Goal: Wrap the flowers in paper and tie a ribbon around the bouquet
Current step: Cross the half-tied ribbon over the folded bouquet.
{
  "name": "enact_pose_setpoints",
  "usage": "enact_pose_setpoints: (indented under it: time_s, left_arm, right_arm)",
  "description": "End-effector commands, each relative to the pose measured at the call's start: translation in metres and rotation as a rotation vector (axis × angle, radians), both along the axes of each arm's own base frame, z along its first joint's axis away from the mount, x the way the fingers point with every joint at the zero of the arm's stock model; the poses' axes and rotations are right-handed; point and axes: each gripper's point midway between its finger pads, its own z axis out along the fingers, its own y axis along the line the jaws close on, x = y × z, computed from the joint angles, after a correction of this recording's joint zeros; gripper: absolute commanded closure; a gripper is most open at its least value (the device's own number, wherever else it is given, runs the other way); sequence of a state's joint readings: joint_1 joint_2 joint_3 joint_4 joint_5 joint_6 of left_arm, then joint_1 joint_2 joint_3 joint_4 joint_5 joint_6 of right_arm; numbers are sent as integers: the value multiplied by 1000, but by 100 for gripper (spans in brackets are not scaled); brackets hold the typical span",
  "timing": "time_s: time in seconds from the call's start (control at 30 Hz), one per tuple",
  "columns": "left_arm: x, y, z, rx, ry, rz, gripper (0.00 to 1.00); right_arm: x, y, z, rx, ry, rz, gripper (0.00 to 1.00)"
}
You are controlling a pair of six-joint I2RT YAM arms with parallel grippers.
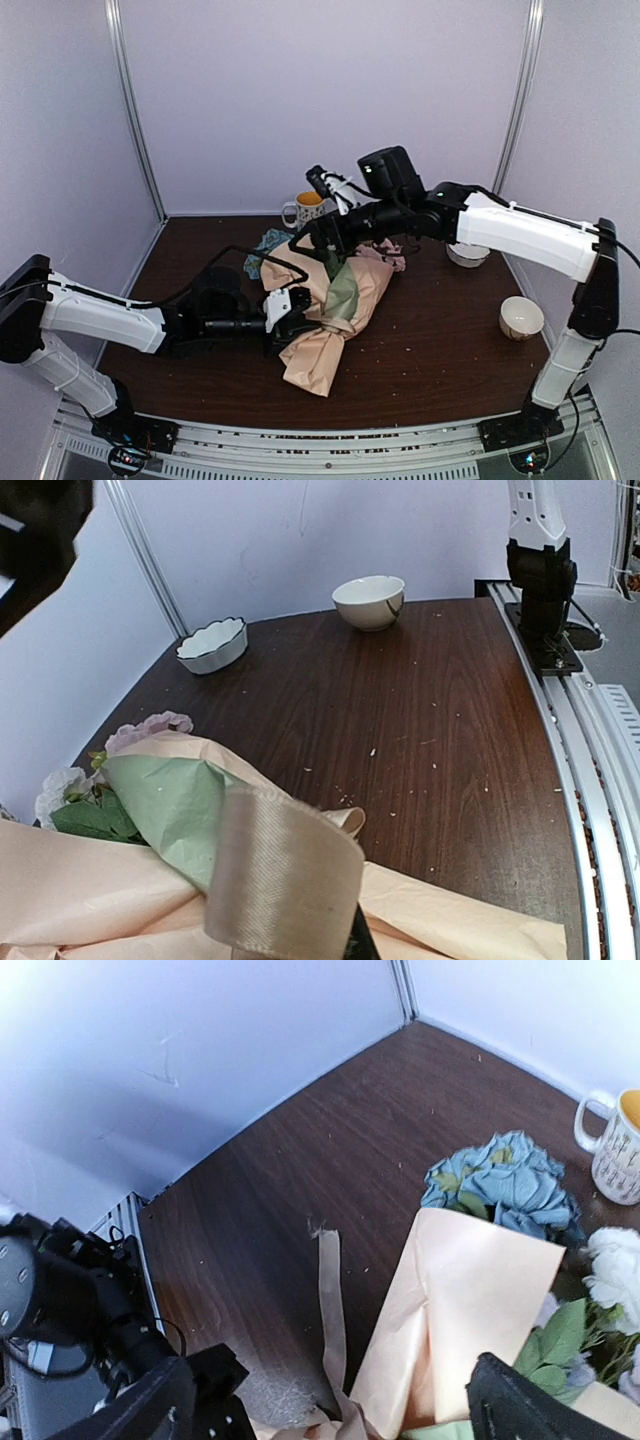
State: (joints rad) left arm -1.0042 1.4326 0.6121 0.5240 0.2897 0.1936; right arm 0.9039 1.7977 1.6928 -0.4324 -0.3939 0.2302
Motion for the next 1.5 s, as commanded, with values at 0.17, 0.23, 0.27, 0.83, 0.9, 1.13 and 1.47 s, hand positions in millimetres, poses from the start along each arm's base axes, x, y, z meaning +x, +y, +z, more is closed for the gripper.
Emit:
enact_pose_setpoints:
  time_s: [0.17,0.23,0.27,0.83,0.9,1.13,1.47]
  left_arm:
    - [6,-1,27,-106,8,5,100]
    - [7,-1,27,-108,11,9,100]
    - [8,-1,26,-107,12,11,100]
    - [10,-3,24,-88,28,15,100]
    - [13,-1,24,-84,39,39,95]
    - [26,23,38,-116,178,165,30]
    - [113,163,2,-96,488,876,25]
  right_arm:
    - [-90,-49,-2,227,-253,368,20]
    - [-96,-47,-16,214,-252,393,21]
    - [-97,-44,-21,203,-249,401,21]
    - [-106,-28,-44,201,-168,441,100]
    - [-101,-30,-44,195,-174,417,100]
    - [-85,-32,-51,166,-158,349,100]
    - [-84,-31,-56,164,-145,347,100]
